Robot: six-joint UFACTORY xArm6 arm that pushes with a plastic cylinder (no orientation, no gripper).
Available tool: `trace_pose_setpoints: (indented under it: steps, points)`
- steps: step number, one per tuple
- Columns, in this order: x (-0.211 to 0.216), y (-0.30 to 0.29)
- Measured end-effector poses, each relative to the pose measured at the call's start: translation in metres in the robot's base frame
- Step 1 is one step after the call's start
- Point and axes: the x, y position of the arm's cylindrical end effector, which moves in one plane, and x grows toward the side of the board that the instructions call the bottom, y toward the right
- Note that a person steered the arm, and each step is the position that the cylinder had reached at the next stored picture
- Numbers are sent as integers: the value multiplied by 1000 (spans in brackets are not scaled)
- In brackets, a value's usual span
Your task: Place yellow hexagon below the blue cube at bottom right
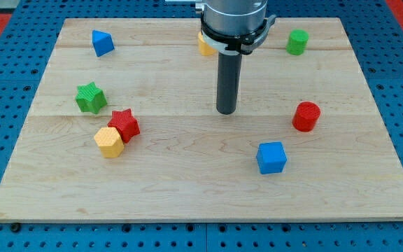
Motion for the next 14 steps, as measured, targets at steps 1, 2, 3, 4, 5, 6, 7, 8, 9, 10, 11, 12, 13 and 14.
trace_pose_setpoints:
  steps: [1, 2, 3, 4, 5, 6, 7, 8, 9, 10, 11, 12, 13, 14]
  points:
    - [0, 0]
    - [0, 0]
    - [0, 1]
    - [0, 2]
    - [0, 2]
    - [1, 2]
    - [10, 0]
    - [17, -2]
    - [22, -3]
    - [39, -58]
    - [17, -68]
    - [-29, -120]
    - [-27, -194]
    - [-14, -233]
